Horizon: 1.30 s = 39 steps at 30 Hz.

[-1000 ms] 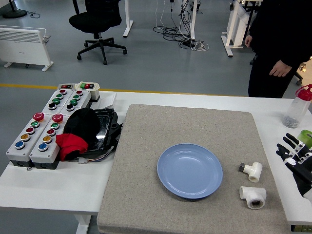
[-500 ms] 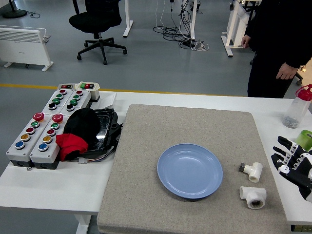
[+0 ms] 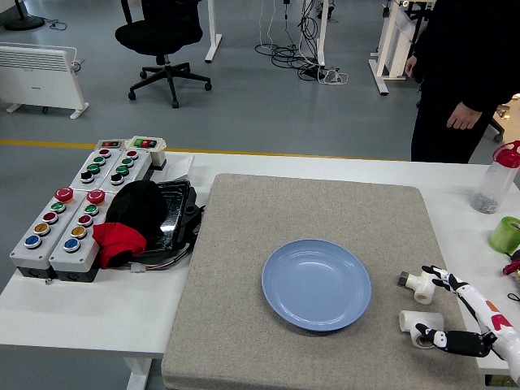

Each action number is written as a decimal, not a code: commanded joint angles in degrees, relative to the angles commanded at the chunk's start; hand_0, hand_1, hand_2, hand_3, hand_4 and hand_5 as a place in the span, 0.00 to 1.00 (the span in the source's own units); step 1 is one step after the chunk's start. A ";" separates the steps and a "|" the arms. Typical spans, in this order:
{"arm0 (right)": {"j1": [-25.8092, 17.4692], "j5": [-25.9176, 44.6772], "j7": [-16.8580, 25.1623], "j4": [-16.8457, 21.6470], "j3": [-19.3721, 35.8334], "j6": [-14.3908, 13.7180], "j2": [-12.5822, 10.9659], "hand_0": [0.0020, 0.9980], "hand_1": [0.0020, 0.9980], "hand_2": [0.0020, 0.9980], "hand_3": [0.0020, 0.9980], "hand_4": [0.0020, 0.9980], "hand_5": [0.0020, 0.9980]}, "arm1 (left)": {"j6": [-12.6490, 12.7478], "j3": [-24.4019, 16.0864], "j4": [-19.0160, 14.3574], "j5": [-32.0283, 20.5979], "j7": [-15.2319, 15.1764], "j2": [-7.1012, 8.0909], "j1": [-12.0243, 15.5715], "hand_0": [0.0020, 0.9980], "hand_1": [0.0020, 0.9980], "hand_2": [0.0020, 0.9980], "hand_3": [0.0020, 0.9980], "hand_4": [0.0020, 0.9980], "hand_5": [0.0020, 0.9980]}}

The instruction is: Pick pipe place plate twice

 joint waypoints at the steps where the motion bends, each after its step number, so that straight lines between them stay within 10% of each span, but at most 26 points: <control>1: -0.08 -1.96 -0.17 0.15 -0.19 0.19 -0.17 1.00 0.93 1.00 0.95 0.79 0.34 | 0.00 0.01 0.00 0.04 0.00 0.01 0.04 0.72 0.75 0.71 0.65 0.40 1.00; 24: 0.04 -5.16 -4.38 -0.59 -1.39 2.55 -0.16 0.90 0.86 0.96 0.90 0.81 0.36 | 0.10 0.17 0.00 -0.45 -0.05 0.14 -0.38 0.72 0.75 0.70 0.65 0.40 1.00; 39: 0.56 -6.16 -4.24 -2.01 -1.59 2.97 0.24 0.70 0.72 0.73 0.80 0.81 0.38 | 0.02 0.17 0.00 -0.50 -0.08 0.10 -0.61 0.72 0.75 0.70 0.65 0.40 1.00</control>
